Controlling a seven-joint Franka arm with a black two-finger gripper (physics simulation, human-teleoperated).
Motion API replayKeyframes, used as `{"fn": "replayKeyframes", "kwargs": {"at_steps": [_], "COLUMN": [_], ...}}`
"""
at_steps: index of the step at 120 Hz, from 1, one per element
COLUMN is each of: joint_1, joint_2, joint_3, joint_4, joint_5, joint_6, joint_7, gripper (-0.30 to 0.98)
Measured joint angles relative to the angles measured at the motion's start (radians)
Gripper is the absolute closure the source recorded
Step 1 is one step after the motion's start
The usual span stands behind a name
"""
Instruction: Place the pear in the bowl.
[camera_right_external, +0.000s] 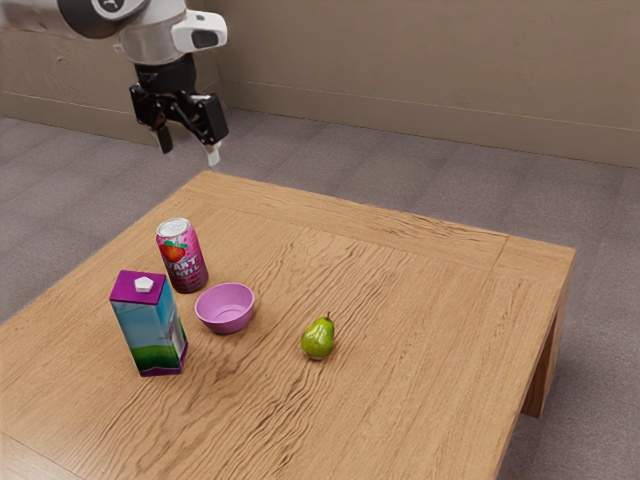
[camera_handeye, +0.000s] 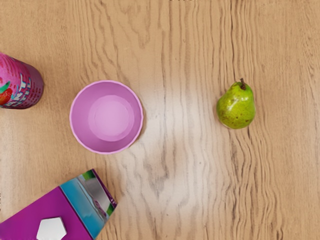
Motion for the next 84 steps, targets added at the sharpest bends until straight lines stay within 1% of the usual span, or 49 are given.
{"fn": "replayKeyframes", "kwargs": {"at_steps": [30,41,48,59,72,78,84], "joint_1": [0.083,0.1,0.115,0.114,0.049,0.023,0.019], "joint_2": [0.005,0.022,0.045,0.084,0.115,0.141,0.169], "joint_3": [0.003,-0.014,-0.035,-0.05,-0.054,-0.063,-0.083], "joint_4": [0.011,-0.034,-0.101,-0.241,-0.359,-0.382,-0.392], "joint_5": [-0.023,-0.01,-0.005,-0.005,-0.014,-0.018,-0.021], "joint_6": [-0.01,0.011,0.053,0.161,0.292,0.345,0.399], "joint_7": [-0.007,-0.012,-0.015,-0.019,-0.024,-0.027,-0.032], "gripper": [0.0,0.0,0.0,0.0,0.0,0.0,0.0]}}
